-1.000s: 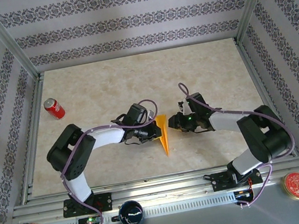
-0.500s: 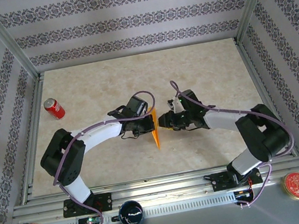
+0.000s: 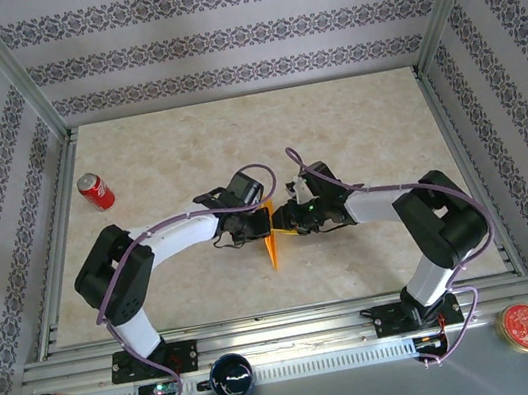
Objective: Fold a paper plane with a square sheet of paper (pick it up from the middle)
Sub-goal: Move a paper plane to the center of the table.
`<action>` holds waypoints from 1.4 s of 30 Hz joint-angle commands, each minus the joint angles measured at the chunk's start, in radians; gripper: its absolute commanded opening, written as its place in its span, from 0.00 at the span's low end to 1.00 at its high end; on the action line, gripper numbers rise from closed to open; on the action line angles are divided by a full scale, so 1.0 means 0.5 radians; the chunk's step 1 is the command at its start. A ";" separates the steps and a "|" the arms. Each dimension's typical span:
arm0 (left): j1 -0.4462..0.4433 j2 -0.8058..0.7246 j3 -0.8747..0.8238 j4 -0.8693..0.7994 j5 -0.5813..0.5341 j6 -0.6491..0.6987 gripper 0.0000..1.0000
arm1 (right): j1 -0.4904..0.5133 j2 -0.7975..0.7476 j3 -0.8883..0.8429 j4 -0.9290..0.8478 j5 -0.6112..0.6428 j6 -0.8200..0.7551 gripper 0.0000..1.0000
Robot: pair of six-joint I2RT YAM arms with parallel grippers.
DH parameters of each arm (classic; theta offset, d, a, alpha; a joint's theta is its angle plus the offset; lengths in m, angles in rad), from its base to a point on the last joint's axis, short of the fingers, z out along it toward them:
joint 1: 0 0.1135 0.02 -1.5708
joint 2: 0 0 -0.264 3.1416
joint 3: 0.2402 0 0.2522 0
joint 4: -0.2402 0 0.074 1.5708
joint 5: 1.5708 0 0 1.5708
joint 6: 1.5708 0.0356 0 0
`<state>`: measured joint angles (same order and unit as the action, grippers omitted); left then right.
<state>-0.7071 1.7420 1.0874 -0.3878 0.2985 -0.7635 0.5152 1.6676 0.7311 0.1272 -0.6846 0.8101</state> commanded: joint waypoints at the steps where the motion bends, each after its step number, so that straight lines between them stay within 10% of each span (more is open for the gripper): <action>1: -0.023 0.023 0.063 -0.089 -0.001 0.045 0.00 | 0.016 0.050 0.036 -0.027 0.079 0.001 0.32; 20: -0.033 0.196 0.134 -0.040 0.127 0.033 0.11 | -0.014 0.138 -0.081 0.143 0.049 0.093 0.03; 42: -0.042 0.104 0.024 0.071 0.166 0.061 0.30 | -0.030 0.095 -0.091 0.231 -0.008 0.180 0.03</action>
<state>-0.7078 1.8275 1.1210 -0.3843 0.3626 -0.7467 0.5037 1.7271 0.6849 0.2104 -0.6640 0.8883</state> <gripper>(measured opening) 0.295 0.064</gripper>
